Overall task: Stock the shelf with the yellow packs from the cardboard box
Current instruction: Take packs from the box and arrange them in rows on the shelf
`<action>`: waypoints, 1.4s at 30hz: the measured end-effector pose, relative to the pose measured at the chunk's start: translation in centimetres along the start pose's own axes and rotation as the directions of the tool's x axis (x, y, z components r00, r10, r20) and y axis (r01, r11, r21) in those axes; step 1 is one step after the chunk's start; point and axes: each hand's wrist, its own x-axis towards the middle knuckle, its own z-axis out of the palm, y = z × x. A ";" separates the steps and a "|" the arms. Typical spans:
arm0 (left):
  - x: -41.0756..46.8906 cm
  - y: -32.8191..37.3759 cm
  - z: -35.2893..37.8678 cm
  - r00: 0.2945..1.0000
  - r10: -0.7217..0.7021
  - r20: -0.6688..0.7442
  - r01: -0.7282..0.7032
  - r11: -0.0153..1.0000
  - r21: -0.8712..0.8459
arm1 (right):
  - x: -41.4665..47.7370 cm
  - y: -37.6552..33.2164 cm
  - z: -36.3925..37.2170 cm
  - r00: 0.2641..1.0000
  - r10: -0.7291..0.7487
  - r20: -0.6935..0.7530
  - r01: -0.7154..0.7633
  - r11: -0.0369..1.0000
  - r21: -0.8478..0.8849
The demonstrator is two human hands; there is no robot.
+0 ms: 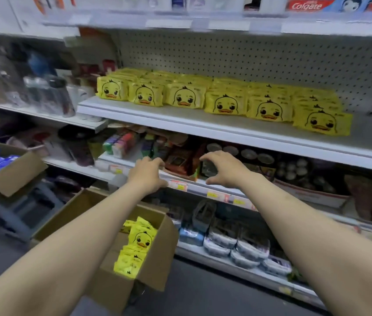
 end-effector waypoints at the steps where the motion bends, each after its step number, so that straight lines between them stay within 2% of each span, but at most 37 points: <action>1: 0.2 -1.6 0.2 1.000 -0.020 0.002 0.020 1.000 -0.004 | 1.2 -1.1 0.9 1.000 -0.013 0.016 0.013 1.000 -0.001; 6: 3.1 -9.9 2.1 0.992 -0.095 0.088 0.097 0.995 -0.025 | 8.6 -6.4 6.4 0.992 -0.048 0.115 0.049 0.999 -0.004; 12: 8.8 -21.3 7.2 0.961 -0.129 0.245 0.127 0.992 0.022 | 17.8 -11.6 15.9 0.960 -0.014 0.281 0.005 1.000 0.031; 17: 11.8 -29.3 13.9 0.878 -0.180 0.443 0.194 0.981 0.012 | 21.4 -14.4 26.5 0.874 0.053 0.484 -0.090 0.995 0.054; 22: 11.1 -34.9 21.7 0.766 -0.172 0.619 0.249 0.968 -0.039 | 21.4 -14.8 36.8 0.742 0.178 0.647 -0.309 0.947 0.093; 26: 9.4 -38.1 26.3 0.707 -0.184 0.683 0.310 0.948 -0.066 | 21.1 -13.9 41.9 0.717 0.348 0.605 -0.477 0.877 0.061; 29: 9.0 -39.7 28.1 0.683 -0.200 0.703 0.365 0.926 -0.092 | 21.8 -13.2 44.3 0.704 0.426 0.568 -0.538 0.842 0.035; 34: 9.1 -41.5 30.0 0.645 -0.236 0.727 0.434 0.896 -0.094 | 23.0 -13.2 47.0 0.677 0.480 0.558 -0.567 0.824 -0.020; 39: 9.2 -42.2 30.6 0.652 -0.245 0.717 0.471 0.873 -0.130 | 23.4 -12.6 48.6 0.667 0.498 0.555 -0.507 0.849 -0.152; 42: 9.4 -42.4 30.7 0.650 -0.249 0.718 0.471 0.874 -0.123 | 23.2 -12.4 48.7 0.653 0.485 0.582 -0.521 0.845 -0.119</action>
